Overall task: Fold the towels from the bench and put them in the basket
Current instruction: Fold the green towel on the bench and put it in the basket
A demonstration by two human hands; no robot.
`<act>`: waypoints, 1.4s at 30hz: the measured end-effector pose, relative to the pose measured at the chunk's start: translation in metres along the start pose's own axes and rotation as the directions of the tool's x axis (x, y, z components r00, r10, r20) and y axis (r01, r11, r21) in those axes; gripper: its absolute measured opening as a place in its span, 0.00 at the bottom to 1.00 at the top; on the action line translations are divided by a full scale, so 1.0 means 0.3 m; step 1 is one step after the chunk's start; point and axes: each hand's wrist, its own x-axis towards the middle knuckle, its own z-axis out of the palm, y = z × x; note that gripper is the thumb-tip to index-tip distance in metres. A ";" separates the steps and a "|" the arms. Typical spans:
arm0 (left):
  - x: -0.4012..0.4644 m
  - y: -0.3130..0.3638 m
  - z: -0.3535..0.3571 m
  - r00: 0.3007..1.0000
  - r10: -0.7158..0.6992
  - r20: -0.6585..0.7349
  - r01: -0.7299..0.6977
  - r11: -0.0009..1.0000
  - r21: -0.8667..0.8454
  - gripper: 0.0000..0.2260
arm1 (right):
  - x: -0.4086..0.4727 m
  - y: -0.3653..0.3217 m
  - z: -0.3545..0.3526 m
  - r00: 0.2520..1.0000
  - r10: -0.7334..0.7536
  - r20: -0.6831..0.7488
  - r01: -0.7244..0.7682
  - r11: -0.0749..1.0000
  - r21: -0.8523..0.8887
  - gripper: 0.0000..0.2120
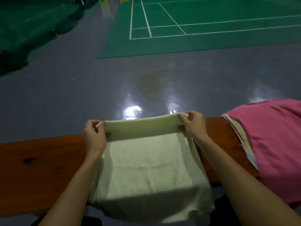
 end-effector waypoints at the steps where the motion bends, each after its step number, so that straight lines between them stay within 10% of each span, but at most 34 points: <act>1: 0.012 -0.010 0.006 1.000 0.004 0.009 -0.004 1.000 0.001 0.03 | 0.008 0.001 0.006 1.000 0.020 -0.007 -0.020 0.999 0.026 0.08; 10: -0.033 0.067 -0.058 0.991 0.072 0.112 -0.075 0.997 0.025 0.13 | -0.012 -0.026 -0.059 0.993 -0.104 -0.053 0.095 0.983 -0.157 0.12; 17: -0.287 0.074 -0.176 0.870 0.210 0.446 -0.331 0.919 0.213 0.08 | -0.316 -0.028 -0.078 0.949 -0.203 0.240 0.268 0.922 -0.280 0.08; 22: -0.461 -0.010 -0.116 0.792 0.054 0.609 -0.480 0.672 0.565 0.35 | -0.503 0.069 0.038 0.820 -0.180 0.543 0.533 0.584 -0.612 0.24; 26: -0.474 -0.043 -0.079 0.797 0.064 0.600 -0.525 0.564 0.637 0.38 | -0.494 0.130 0.062 0.789 -0.189 0.585 0.606 0.396 -0.690 0.32; 36: -0.428 -0.035 -0.115 0.797 0.048 0.602 -0.521 0.557 0.647 0.40 | -0.390 0.114 -0.111 0.912 -0.042 0.408 0.386 0.420 -0.821 0.38; 42: -0.410 -0.001 -0.142 0.830 0.177 0.529 -0.503 0.647 0.573 0.35 | -0.462 0.077 -0.232 0.994 0.038 0.105 0.069 0.525 -0.848 0.21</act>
